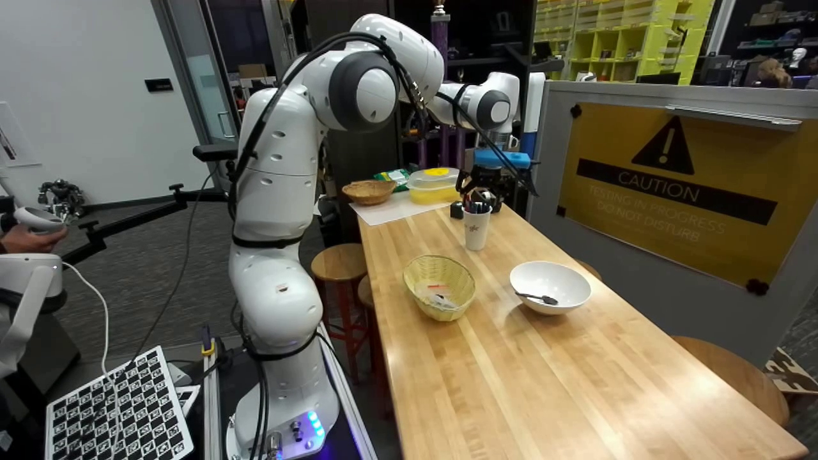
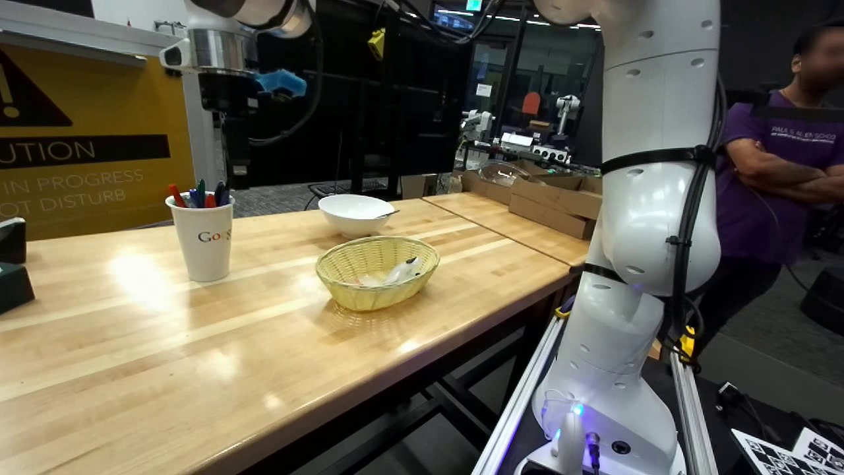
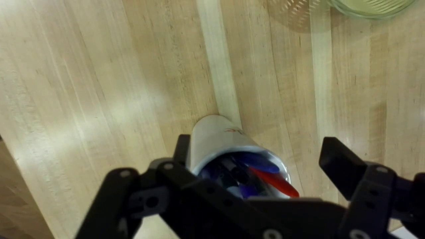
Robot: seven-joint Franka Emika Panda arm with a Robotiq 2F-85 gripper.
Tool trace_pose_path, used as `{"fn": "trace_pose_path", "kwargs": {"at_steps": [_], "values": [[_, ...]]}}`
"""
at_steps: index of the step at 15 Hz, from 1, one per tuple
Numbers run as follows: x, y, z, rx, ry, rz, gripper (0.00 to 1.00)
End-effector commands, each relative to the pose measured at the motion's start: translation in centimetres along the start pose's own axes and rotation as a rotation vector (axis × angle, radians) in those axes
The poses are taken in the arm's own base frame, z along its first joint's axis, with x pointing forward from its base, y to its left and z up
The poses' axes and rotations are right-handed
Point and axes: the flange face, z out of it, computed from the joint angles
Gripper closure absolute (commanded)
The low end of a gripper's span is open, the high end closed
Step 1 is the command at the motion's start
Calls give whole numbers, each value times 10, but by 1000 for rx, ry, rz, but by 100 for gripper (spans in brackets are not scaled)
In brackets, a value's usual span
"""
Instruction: Take a blue and black pen from the cup and place them in the yellow basket
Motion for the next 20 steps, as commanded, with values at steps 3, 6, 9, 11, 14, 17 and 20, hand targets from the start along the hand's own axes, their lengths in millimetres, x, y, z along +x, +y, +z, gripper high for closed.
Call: {"fn": "trace_pose_path", "kwargs": {"at_steps": [3, 6, 9, 11, 14, 17, 20], "values": [[24, 0, 1, 4, -49, -49, 32], [27, 2, 0, 7, -51, -47, 55], [25, 4, -4, 2, -45, -38, 80], [25, 5, -6, -2, -41, -34, 93], [26, 6, -11, -10, -34, -31, 95], [23, 6, -14, -9, -33, -19, 95], [19, 2, -21, -8, -34, 15, 95]]}}
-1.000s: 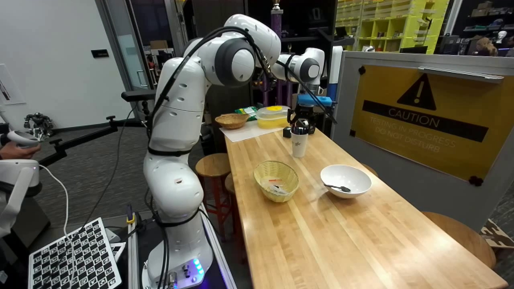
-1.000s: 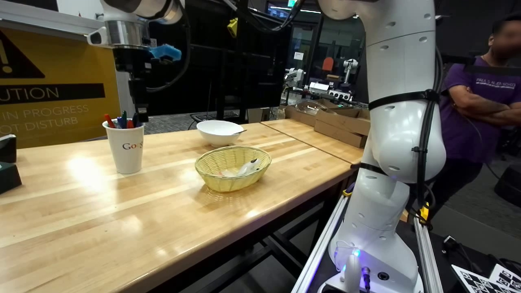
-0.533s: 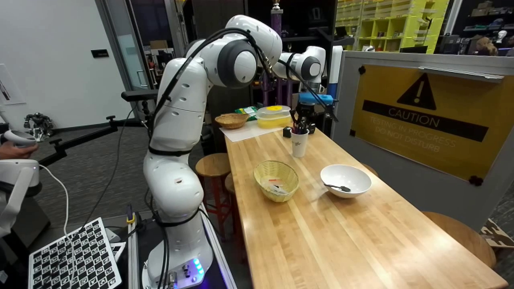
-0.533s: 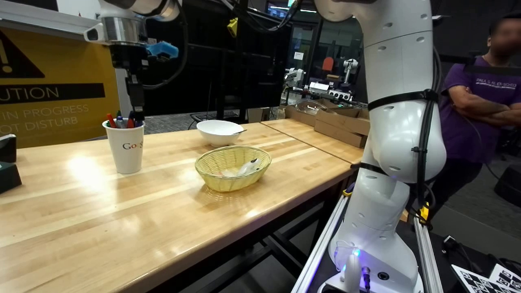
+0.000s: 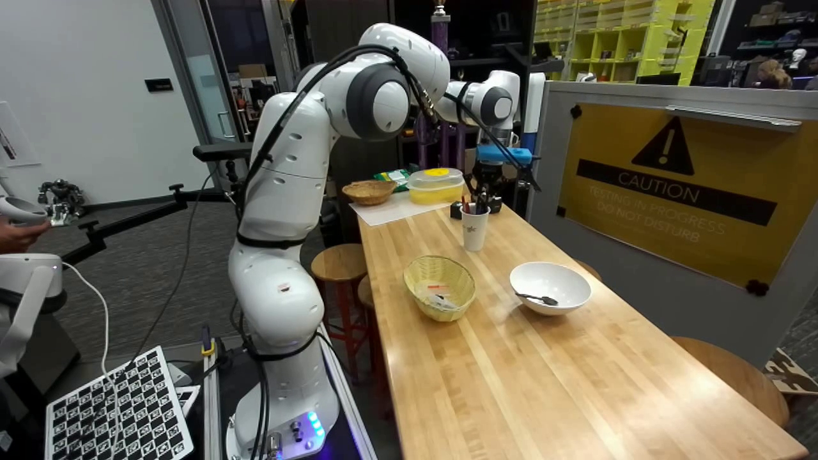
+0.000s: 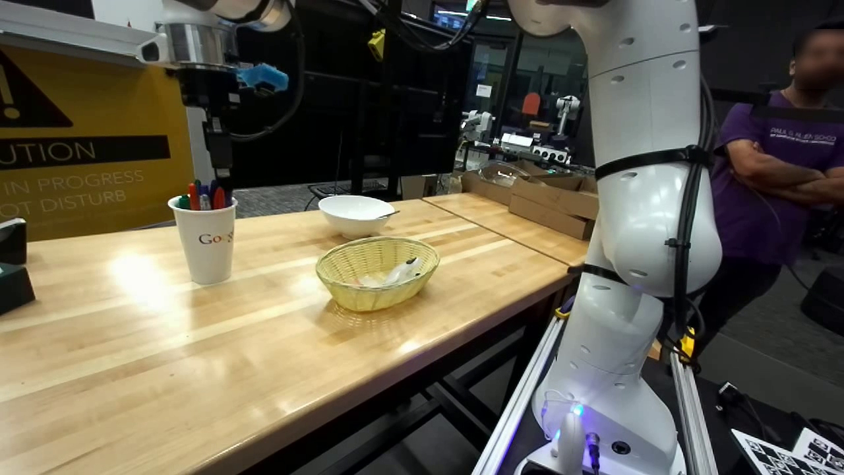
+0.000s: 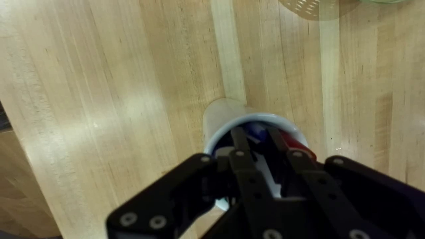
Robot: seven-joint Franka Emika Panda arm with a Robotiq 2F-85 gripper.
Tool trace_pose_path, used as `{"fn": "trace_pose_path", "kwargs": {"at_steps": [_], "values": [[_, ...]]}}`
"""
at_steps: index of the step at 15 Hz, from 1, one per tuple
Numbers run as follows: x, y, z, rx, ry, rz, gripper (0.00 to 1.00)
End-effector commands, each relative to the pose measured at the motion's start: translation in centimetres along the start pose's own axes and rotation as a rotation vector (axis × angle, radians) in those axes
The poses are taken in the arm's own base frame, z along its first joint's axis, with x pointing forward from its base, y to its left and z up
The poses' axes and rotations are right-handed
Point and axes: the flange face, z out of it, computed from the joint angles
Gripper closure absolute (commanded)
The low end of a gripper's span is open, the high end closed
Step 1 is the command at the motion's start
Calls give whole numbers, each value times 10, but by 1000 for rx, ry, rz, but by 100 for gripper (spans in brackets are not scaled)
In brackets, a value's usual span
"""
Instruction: Take a blue and black pen from the cup and place them in the yellow basket
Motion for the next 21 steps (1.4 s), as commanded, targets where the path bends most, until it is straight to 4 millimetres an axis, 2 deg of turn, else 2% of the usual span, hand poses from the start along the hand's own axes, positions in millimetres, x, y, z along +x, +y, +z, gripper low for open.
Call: {"fn": "trace_pose_path", "kwargs": {"at_steps": [1, 12, 21], "values": [[-5, -8, -17, -5, -15, 39, 95], [-10, -21, -45, -25, -11, 87, 95], [-43, -47, -85, -49, -37, 149, 95]]}}
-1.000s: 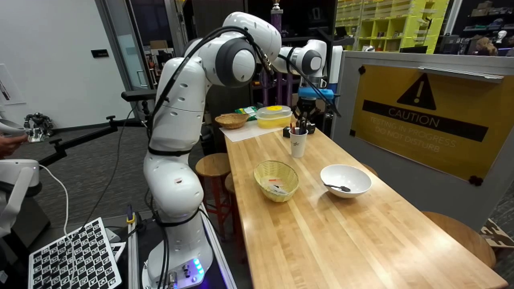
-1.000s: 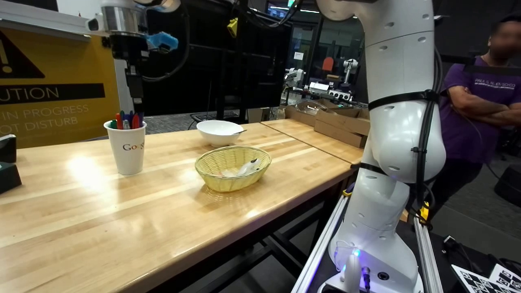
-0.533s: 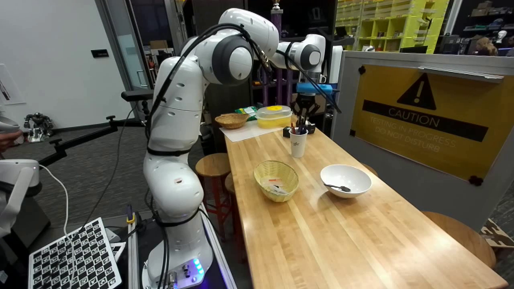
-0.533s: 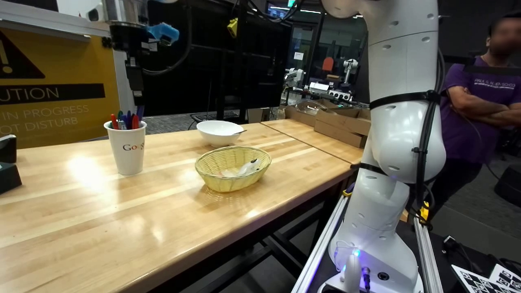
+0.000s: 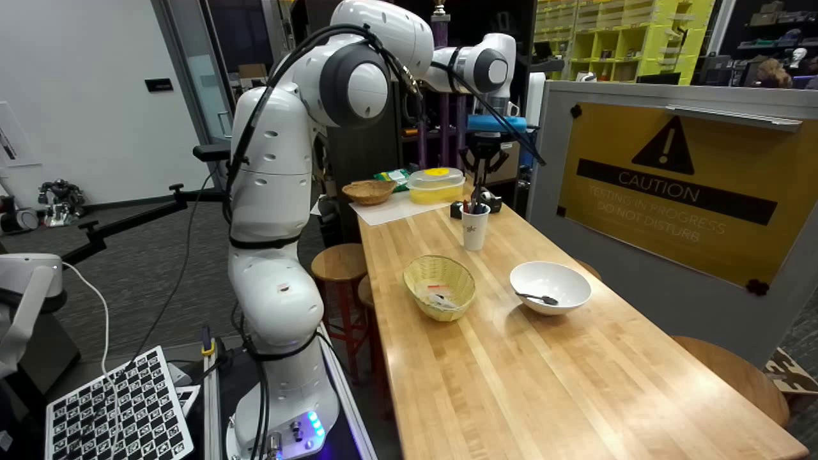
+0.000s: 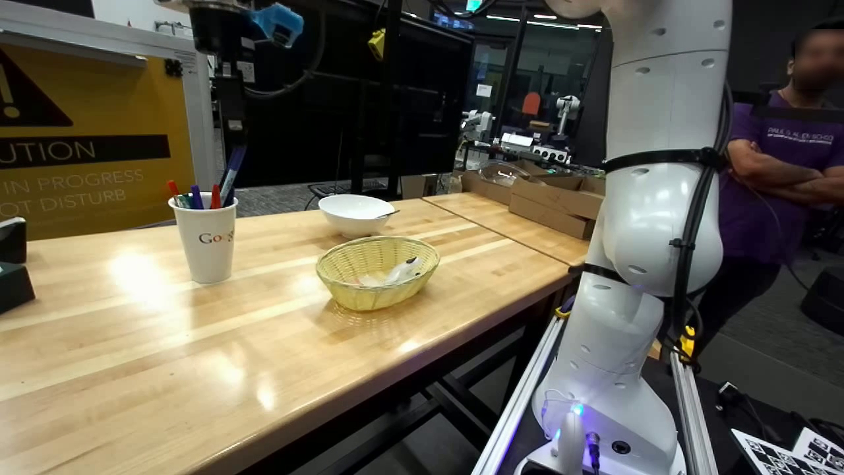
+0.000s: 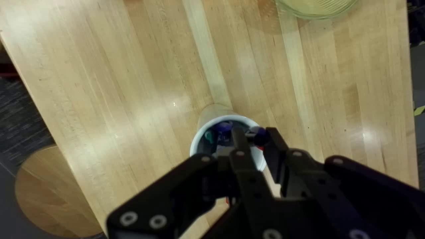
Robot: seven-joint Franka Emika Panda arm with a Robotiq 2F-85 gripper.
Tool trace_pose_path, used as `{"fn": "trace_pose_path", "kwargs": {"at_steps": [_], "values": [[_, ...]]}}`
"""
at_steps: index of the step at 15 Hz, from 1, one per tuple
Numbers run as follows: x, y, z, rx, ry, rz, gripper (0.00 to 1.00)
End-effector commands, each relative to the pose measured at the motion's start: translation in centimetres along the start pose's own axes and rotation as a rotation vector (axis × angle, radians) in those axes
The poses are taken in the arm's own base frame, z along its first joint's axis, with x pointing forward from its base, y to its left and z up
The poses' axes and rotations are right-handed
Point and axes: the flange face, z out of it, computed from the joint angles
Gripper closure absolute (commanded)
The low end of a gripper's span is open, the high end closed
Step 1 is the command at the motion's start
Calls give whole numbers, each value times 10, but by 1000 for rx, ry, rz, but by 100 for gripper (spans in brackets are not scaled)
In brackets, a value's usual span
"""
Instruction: Take a blue and black pen from the cup and place them in the yellow basket
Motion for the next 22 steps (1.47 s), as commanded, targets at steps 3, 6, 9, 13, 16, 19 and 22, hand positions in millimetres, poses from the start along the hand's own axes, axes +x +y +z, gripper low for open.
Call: {"fn": "trace_pose_path", "kwargs": {"at_steps": [3, 6, 9, 13, 16, 19, 22], "values": [[-32, -23, -21, -30, -58, 51, 95], [-42, -32, -24, -40, -86, 70, 95], [-48, -39, -23, -46, -109, 81, 95], [-57, -43, -17, -33, -120, 96, 95], [-64, -48, -12, -23, -132, 111, 95], [-71, -53, -11, -27, -155, 127, 95], [-84, -60, -14, -28, -153, 146, 95]]}}
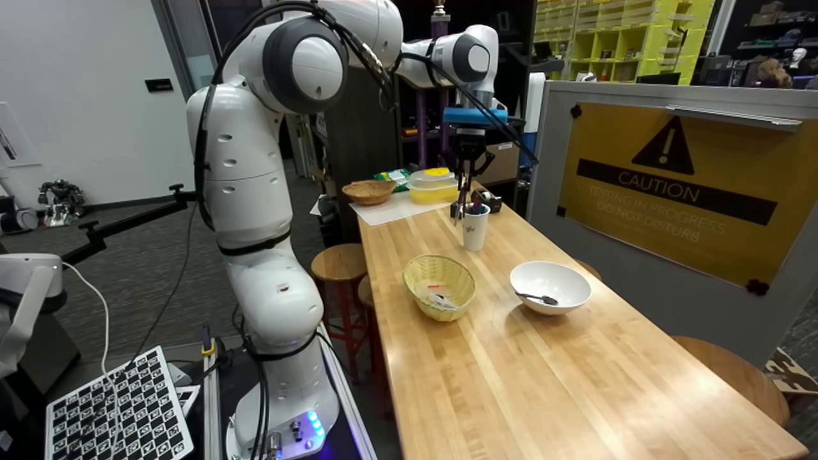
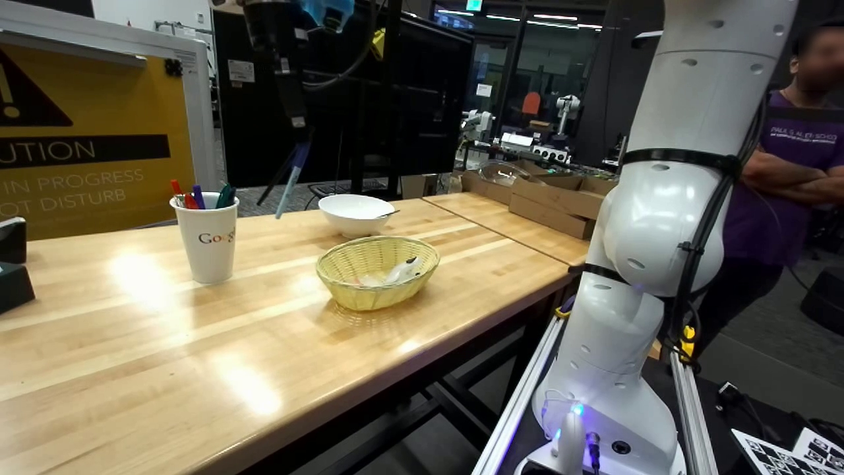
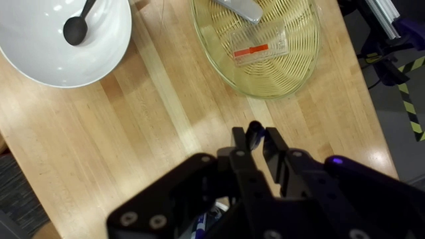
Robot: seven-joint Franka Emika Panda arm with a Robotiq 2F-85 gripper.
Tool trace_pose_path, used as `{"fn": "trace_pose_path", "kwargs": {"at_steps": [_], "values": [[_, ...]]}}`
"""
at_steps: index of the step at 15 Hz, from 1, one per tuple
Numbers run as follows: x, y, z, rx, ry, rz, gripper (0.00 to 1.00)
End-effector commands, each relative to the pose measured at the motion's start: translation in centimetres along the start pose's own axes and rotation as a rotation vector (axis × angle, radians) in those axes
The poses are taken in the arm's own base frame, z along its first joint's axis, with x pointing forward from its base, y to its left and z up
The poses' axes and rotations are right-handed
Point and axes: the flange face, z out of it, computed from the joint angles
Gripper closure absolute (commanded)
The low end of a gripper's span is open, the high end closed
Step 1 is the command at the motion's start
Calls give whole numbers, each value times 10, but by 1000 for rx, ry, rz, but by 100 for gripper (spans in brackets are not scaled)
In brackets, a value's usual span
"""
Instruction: Take a blue and black pen from the cup and place them in the yellow basket
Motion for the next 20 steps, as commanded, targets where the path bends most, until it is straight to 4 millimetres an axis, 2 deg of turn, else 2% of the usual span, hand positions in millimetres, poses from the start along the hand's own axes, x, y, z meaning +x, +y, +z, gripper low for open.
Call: {"fn": "trace_pose_path", "kwargs": {"at_steps": [1, 3, 12, 20], "values": [[-29, -13, -5, -16, 0, 36, 95], [-40, -12, 1, -5, 8, 56, 95], [-78, 0, 58, 101, -18, 153, 95], [-108, -6, 104, 171, -88, 252, 95]]}}
